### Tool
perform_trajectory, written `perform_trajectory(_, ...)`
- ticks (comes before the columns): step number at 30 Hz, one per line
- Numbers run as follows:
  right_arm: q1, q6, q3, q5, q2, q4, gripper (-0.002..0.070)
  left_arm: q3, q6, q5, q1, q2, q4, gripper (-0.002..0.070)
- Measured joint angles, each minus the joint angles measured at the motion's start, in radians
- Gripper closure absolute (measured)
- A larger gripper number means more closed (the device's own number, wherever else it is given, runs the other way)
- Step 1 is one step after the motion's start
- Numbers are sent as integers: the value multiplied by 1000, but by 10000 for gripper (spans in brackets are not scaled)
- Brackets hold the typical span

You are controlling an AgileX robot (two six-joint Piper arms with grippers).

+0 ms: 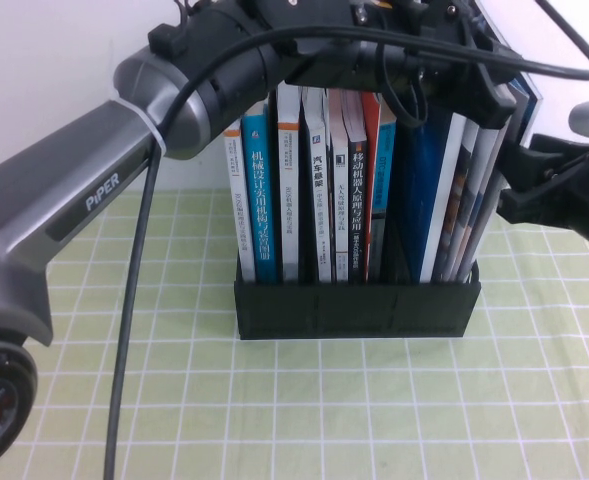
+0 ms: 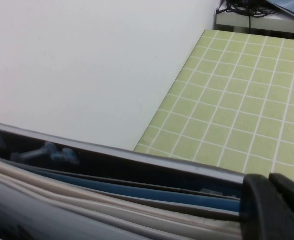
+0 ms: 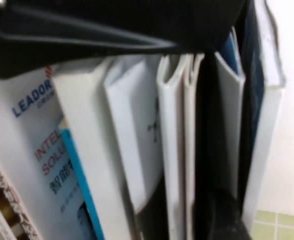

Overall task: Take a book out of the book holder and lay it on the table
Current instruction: Pick up the right side book from the book shelf

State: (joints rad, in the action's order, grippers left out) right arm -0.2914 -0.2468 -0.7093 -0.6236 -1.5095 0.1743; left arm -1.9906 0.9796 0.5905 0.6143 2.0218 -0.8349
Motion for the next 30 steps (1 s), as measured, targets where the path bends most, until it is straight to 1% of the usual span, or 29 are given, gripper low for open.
perform_trajectory(8,2,74,11,43,86,-19,374,0,-2,15,-22,0,-24,678)
perform_trajectory(12,2,101,11,49,82,-68,374,0,-2,15,-23,0,-26,678)
perform_trajectory(16,2,95,11,33,49,-79,374,0,-4,20,-23,0,-26,678)
perform_trajectory(27,2,-49,9,-195,-132,-84,374,0,-4,20,-25,0,-26,678)
perform_trajectory(30,2,-79,-10,-229,-175,-84,375,0,-4,20,-25,0,-20,678)
